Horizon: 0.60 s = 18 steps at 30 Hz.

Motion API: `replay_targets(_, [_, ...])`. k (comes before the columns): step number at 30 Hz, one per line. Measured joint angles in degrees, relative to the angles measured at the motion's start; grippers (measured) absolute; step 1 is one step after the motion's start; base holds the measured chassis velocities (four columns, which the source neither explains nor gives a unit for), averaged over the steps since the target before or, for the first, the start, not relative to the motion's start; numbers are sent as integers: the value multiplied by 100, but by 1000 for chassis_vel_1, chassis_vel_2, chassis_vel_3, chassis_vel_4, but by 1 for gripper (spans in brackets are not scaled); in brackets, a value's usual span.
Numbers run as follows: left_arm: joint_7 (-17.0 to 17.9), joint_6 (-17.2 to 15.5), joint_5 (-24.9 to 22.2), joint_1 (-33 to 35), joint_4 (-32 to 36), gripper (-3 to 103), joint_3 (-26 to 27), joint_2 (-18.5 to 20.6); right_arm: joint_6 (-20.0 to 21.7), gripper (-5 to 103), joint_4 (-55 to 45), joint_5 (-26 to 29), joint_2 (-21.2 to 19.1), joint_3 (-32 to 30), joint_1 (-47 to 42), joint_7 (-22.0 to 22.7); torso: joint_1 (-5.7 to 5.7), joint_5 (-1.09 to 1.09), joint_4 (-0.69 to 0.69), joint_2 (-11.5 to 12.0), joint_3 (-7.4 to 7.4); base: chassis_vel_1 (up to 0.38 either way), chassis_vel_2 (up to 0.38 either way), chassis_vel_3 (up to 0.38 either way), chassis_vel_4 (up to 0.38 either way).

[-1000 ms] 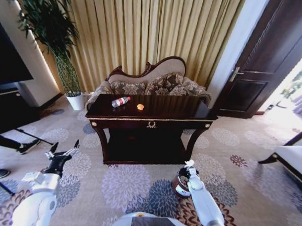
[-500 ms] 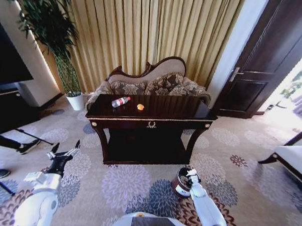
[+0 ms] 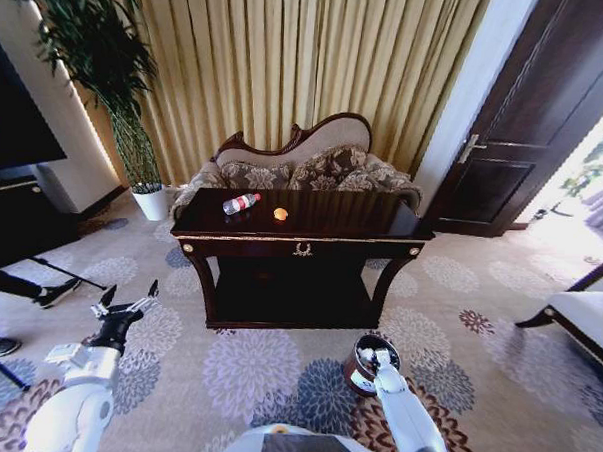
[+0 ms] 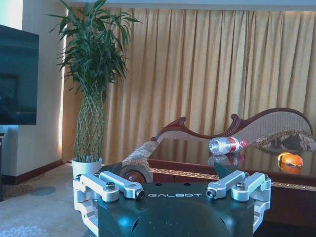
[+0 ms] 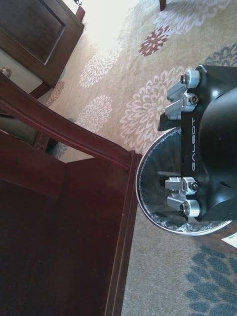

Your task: Move to the front of the table and place the trash on the table into the trash bin.

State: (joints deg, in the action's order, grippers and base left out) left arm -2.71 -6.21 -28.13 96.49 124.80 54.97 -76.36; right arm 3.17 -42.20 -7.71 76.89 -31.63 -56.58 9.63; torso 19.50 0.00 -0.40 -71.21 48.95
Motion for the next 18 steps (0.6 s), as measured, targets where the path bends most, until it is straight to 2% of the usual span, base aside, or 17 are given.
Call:
replay_targets(1, [0,0,0,0,0,100,0,0,0,45,0,0,0,0,0,0,0,0,0,0,0,0,0,0,0])
replay_targets(3, [0,0,0,0,5,100,0,3,-19,56,-79,116,1,-2,-17,41,0,0,0,0,0,0,0,0,0])
replay_targets(4, [0,0,0,0,5,100,0,3,-19,56,-79,116,1,-2,-17,41,0,0,0,0,0,0,0,0,0])
replay_targets(6, [1,0,0,-3,17,100,6,12,-28,67,-453,610,5,-18,-148,60,0,0,0,0,0,0,0,0,0])
replay_targets(7, [1,0,0,-3,17,100,6,12,-28,67,-453,610,5,-18,-148,60,0,0,0,0,0,0,0,0,0])
replay_targets(8, [4,0,0,-2,17,100,7,13,-22,78,-812,927,12,-72,-261,58,0,3,-1,0,1,0,0,0,0])
replay_targets(10, [4,1,0,-3,17,100,7,14,-3,78,-1065,1052,20,-146,-325,45,0,3,-1,0,0,0,0,0,0])
replay_targets(11, [4,1,0,-1,9,100,6,13,101,83,-1534,1189,39,-314,-423,-9,0,-1,1,0,0,0,0,0,0])
replay_targets(12, [7,0,3,-3,-8,100,1,9,289,94,-2112,1363,42,-475,-533,-92,0,0,0,0,0,0,0,0,0])
replay_targets(16, [6,-1,4,-7,-21,100,-2,1,564,98,-2833,1561,25,-637,-646,-169,0,-1,1,0,0,0,0,0,0])
replay_targets(18, [8,-2,4,-5,-24,100,-3,-5,784,100,-3568,1696,11,-794,-765,-228,0,2,-1,0,0,0,0,0,0])
